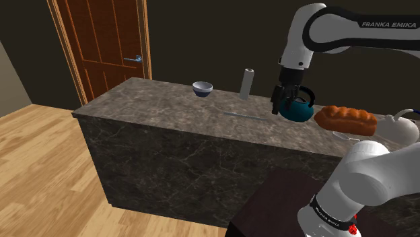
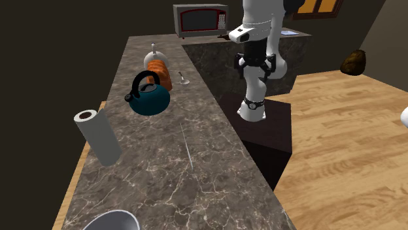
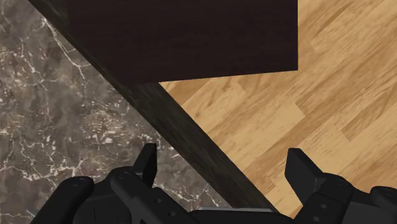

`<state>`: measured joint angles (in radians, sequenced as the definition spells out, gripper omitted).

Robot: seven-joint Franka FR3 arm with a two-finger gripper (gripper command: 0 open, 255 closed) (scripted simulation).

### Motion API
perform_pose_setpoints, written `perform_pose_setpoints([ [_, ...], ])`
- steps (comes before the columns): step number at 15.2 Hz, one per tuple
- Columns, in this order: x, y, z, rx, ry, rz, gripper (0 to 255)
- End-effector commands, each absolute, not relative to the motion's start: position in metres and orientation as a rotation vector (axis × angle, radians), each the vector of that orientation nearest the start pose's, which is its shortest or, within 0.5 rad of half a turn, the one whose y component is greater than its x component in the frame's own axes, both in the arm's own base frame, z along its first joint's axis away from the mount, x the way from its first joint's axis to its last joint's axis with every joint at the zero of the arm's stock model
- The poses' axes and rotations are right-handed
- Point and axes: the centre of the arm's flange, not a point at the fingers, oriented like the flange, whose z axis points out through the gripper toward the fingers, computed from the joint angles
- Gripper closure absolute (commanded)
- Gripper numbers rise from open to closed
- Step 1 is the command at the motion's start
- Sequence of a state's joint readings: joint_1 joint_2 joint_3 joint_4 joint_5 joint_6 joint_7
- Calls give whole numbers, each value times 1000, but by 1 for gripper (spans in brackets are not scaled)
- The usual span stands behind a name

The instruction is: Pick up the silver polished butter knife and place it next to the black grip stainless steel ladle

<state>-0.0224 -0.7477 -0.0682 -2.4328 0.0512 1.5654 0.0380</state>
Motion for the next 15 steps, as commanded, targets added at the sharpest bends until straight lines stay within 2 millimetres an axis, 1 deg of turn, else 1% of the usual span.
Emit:
perform_pose_setpoints([
  [1,310,-27,542,-3032,168,181,0],
  [8,353,-86,497,-3058,-132,117,0],
  [15,409,-136,456,-3054,-434,50,0],
])
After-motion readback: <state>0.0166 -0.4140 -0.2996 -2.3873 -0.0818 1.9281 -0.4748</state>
